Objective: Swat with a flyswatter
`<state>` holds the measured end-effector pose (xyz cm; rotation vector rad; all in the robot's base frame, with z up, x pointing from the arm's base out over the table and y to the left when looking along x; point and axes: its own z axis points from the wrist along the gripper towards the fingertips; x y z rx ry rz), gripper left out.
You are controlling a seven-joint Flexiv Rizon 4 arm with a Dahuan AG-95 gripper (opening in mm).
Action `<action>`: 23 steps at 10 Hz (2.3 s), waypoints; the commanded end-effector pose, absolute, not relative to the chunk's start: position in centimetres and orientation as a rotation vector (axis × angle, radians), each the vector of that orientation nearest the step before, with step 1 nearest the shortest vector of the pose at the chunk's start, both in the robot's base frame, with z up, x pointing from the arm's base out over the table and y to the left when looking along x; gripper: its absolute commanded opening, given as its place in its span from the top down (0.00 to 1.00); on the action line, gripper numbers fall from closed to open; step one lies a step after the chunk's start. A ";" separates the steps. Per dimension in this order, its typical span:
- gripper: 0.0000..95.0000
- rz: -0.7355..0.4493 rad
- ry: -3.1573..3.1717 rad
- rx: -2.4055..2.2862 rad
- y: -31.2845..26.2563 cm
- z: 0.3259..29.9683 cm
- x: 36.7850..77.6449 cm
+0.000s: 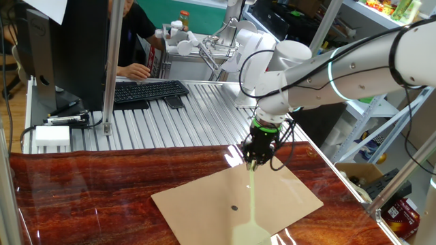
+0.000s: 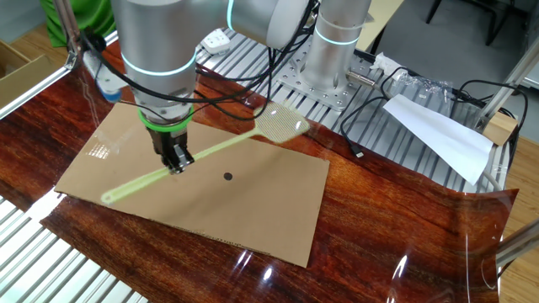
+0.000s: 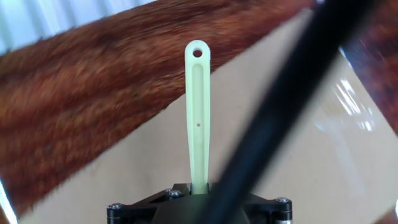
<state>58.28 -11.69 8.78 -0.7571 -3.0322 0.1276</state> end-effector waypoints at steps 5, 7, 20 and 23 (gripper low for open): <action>1.00 0.122 -2.865 -1.228 -12.4 9.4 61.0; 1.00 0.137 -2.830 -1.315 -12.9 9.1 61.1; 1.00 0.092 -2.730 -1.591 -15.4 7.8 60.9; 0.60 0.090 -2.722 -1.613 -15.4 7.8 60.9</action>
